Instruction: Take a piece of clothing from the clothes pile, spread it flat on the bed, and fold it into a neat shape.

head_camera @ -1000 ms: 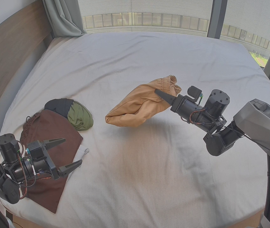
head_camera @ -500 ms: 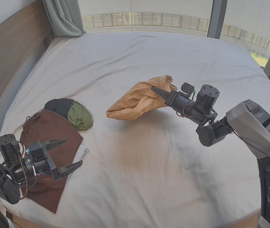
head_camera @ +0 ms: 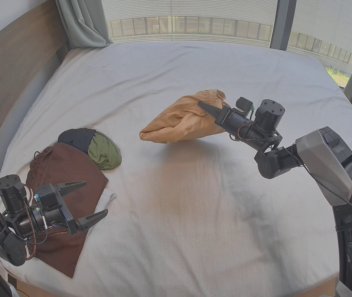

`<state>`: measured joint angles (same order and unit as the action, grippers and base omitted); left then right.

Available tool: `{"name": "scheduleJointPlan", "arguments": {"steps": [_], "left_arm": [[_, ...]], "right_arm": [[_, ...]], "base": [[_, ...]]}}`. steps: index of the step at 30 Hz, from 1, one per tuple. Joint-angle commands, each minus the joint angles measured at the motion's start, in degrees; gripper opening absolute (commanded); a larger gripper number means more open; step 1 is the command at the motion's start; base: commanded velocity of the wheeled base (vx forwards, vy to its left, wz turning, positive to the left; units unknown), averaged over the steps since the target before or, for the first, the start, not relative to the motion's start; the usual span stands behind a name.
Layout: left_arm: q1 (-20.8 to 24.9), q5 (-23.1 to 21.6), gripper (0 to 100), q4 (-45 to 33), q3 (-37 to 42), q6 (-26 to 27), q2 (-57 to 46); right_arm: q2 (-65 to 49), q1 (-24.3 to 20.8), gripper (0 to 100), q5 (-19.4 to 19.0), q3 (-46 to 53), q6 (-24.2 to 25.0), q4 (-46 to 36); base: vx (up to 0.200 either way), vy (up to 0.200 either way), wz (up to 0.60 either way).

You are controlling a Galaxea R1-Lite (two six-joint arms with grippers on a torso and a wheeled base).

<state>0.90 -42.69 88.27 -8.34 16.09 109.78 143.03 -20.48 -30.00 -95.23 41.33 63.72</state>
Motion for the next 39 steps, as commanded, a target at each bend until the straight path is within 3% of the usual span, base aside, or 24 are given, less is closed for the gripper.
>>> {"name": "scheduleJointPlan", "arguments": {"steps": [1,13,20,26,39], "left_arm": [[-0.02,-0.02,100,0.06,-0.1,-0.01,0.17],[0.33,-0.02,100,0.06,-0.27,-0.01,0.26],[0.15,-0.02,100,0.06,-0.1,-0.01,0.17],[0.42,-0.02,100,0.06,-0.1,-0.01,0.26],[1.03,0.06,100,-0.03,0.08,-0.01,0.26]], "right_arm": [[0.41,0.0,0,0.03,-5.49,-0.02,-2.81],[9.11,0.0,0,0.21,-8.3,-0.28,-3.87],[8.4,1.23,0,0.21,1.19,-2.92,-1.76],[6.91,3.78,0,0.21,11.91,-3.97,5.19],[10.25,4.04,0,0.29,16.31,-3.71,9.67]], "base": [[0.0,0.0,0.0],[0.0,0.0,0.0],[0.0,0.0,0.0],[0.0,0.0,0.0],[0.0,0.0,0.0]]}}
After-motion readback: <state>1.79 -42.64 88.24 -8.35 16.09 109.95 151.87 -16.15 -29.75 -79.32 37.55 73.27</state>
